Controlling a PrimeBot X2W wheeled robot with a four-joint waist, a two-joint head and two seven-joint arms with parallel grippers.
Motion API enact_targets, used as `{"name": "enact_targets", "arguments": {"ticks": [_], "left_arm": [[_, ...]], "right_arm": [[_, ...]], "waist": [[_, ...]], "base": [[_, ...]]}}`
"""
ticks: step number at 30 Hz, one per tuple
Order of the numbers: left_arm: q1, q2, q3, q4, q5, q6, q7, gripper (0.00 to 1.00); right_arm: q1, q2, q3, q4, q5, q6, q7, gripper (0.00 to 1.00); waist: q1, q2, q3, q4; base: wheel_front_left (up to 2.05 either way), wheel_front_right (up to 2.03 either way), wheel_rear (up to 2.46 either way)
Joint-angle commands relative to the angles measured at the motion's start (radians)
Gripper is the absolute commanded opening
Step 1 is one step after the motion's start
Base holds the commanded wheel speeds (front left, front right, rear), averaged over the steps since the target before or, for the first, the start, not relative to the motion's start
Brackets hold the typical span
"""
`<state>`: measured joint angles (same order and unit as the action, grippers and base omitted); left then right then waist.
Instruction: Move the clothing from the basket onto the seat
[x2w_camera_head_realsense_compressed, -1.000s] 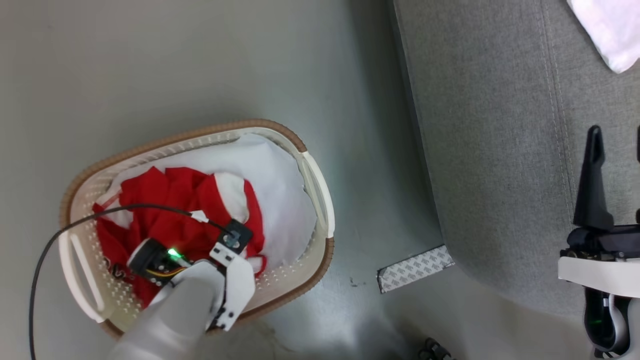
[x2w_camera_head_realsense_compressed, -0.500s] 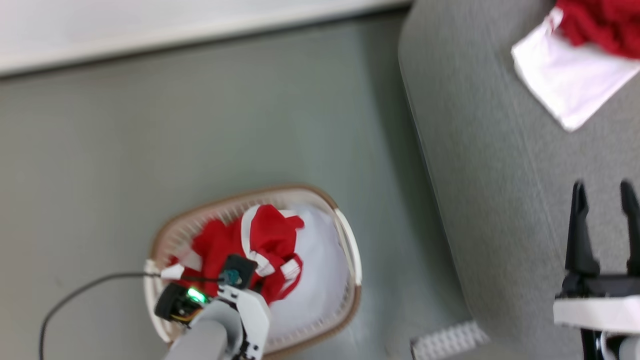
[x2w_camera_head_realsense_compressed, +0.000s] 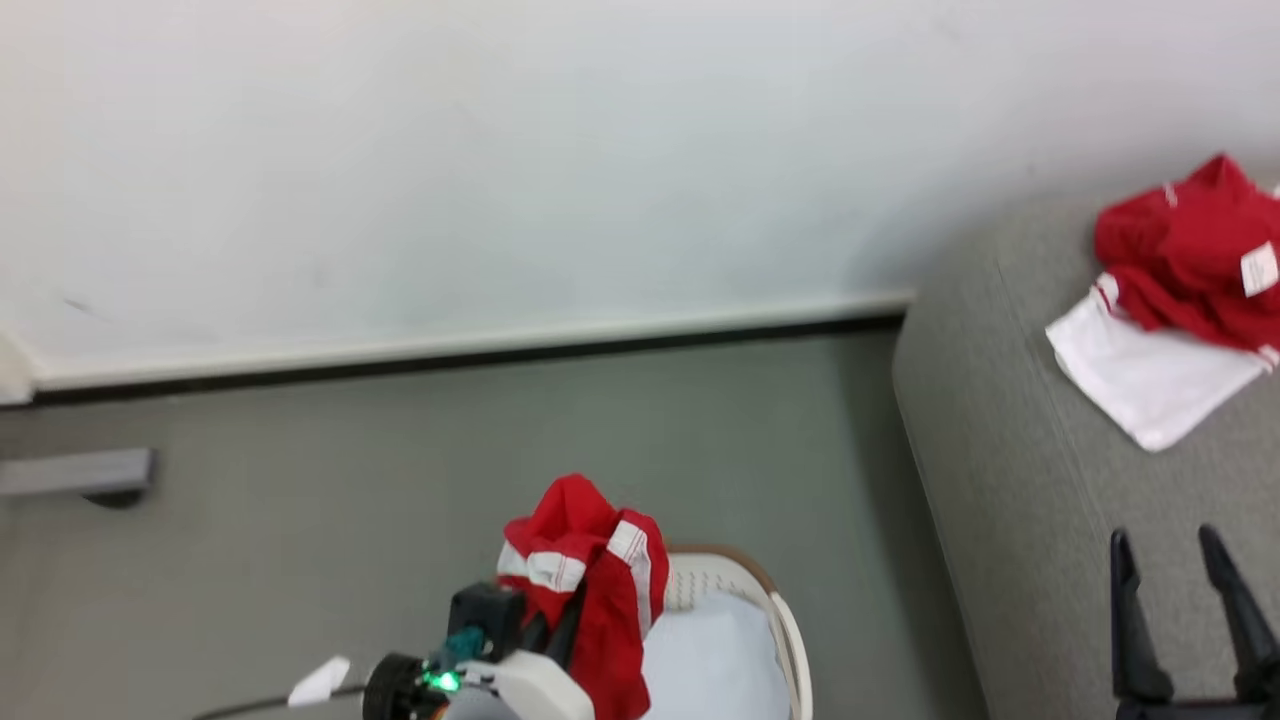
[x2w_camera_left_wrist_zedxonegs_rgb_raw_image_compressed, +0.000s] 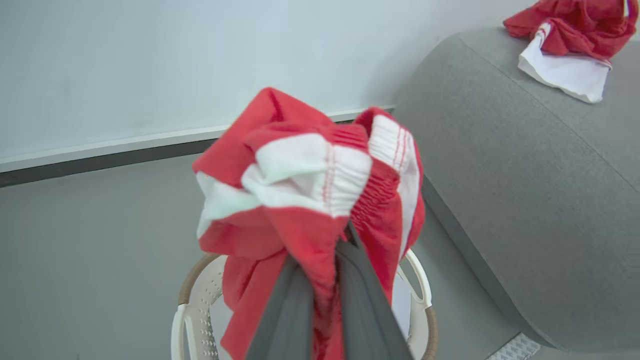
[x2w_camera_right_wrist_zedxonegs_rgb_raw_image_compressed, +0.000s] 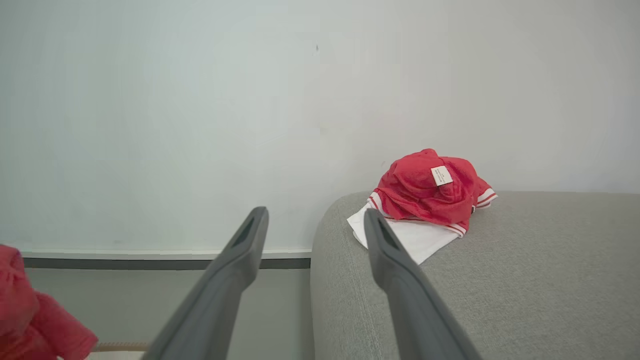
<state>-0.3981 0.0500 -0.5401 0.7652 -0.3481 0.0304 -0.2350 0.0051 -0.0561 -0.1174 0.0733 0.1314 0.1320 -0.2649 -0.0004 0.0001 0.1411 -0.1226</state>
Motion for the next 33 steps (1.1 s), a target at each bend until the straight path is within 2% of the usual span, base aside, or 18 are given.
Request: {"name": "enact_targets", "arguments": {"ticks": [1, 8, 12, 23, 28, 33], "left_arm": [[0.041, 0.01, 0.007, -0.034, -0.019, 0.011, -0.008, 0.0], [0.186, 0.07, 0.04, -0.319, -0.041, 0.073, 0.006, 0.0], [0.253, 0.106, 0.056, -0.455, -0.05, 0.108, 0.039, 0.0], [0.343, 0.185, 0.068, -0.72, -0.045, 0.165, 0.141, 0.0], [0.341, 0.19, 0.052, -0.79, -0.041, 0.164, 0.17, 0.0], [0.314, 0.171, 0.023, -0.844, -0.053, 0.146, 0.189, 0.0]], "right_arm": [[0.028, -0.013, 0.007, 0.008, -0.009, -0.003, 0.001, 1.0], [0.111, -0.059, 0.042, 0.023, -0.03, -0.003, 0.001, 1.0], [0.14, -0.064, 0.048, 0.026, -0.025, -0.003, 0.001, 1.0], [0.15, -0.061, 0.12, 0.016, -0.001, -0.003, 0.001, 1.0], [0.124, -0.089, 0.227, 0.014, 0.028, -0.003, 0.001, 1.0], [0.077, -0.139, 0.401, 0.005, 0.09, -0.002, 0.001, 1.0]], "waist": [[0.0004, -0.0001, -0.114, 0.072], [0.0004, -0.0001, -0.184, 0.115], [0.0004, -0.0001, -0.211, 0.127], [0.0004, -0.0001, -0.227, 0.134], [0.0004, -0.0001, -0.219, 0.131], [0.0004, -0.0001, -0.216, 0.132]], "base": [[0.0, 0.0, 0.0], [0.0, 0.0, 0.0], [0.0, 0.0, 0.0], [0.0, 0.0, 0.0], [0.0, 0.0, 0.0], [0.0, 0.0, 0.0]]}}
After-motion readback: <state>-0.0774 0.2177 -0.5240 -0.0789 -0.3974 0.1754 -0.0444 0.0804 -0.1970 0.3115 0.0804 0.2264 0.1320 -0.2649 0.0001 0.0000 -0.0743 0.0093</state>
